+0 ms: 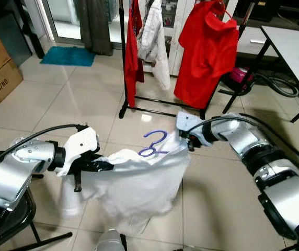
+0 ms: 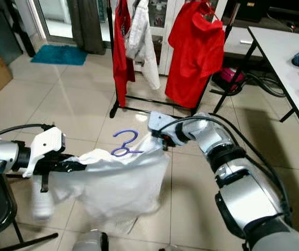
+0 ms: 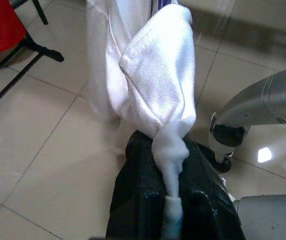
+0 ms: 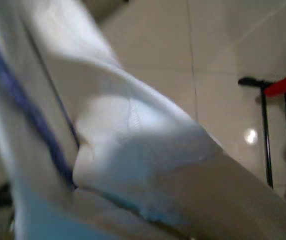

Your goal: Hang hanger

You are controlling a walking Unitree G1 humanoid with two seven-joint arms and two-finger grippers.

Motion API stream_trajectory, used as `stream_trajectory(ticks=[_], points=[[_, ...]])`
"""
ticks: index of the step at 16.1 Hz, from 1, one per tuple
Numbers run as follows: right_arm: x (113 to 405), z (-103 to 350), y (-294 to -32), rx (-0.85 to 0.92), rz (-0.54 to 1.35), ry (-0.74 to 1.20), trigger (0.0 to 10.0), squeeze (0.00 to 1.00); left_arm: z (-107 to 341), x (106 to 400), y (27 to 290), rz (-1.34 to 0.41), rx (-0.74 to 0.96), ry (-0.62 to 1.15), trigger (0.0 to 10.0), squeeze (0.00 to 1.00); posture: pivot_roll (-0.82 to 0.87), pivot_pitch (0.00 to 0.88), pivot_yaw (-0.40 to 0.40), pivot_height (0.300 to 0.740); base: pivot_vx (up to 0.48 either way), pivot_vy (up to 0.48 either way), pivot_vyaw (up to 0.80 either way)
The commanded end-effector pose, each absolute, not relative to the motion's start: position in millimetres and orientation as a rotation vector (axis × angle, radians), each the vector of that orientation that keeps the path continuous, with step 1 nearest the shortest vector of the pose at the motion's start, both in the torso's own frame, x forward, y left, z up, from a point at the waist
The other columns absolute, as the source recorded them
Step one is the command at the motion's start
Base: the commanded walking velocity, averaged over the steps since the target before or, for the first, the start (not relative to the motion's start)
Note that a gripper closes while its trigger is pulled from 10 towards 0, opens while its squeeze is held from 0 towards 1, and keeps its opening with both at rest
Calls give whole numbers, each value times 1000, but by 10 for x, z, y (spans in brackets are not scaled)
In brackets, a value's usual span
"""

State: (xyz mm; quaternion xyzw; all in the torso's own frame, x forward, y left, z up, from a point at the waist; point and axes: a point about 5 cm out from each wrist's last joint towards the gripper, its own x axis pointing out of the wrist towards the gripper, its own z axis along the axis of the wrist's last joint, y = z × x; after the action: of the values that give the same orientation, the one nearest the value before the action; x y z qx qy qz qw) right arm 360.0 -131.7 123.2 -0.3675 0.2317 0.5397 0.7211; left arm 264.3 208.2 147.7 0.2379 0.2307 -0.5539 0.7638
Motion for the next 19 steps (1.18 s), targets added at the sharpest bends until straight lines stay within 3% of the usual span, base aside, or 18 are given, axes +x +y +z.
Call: stream_trajectory(ticks=[1, 6, 10, 13, 19], points=[[3629, 1320, -1351, -871, 1214, 521, 10000, 1000, 1492, 2630, 2091, -1200, 537, 505, 0, 0, 11, 16, -25, 740, 0, 0, 0], [3685, 1504, -1480, -900, 1224, 554, 10000, 1000, 1450, 2596, 2195, -1130, 509, 530, 0, 0, 6, 12, -30, 740, 0, 0, 0], [3601, 1535, -1572, -923, 1359, 589, 10000, 1000, 1417, 2575, 2271, -1080, 505, 551, 0, 0, 0, 6, -35, 740, 0, 0, 0], [3532, 1608, -1442, -760, 1496, 510, 10000, 1000, 1412, 2573, 2283, -1054, 505, 544, 0, 0, 3, 0, -48, 740, 0, 0, 0], [3509, 1612, -1166, -697, 1519, 424, 10000, 1000, 1384, 2567, 2187, -1085, 497, 530, 0, 0, 3, 0, -46, 740, 0, 0, 0]])
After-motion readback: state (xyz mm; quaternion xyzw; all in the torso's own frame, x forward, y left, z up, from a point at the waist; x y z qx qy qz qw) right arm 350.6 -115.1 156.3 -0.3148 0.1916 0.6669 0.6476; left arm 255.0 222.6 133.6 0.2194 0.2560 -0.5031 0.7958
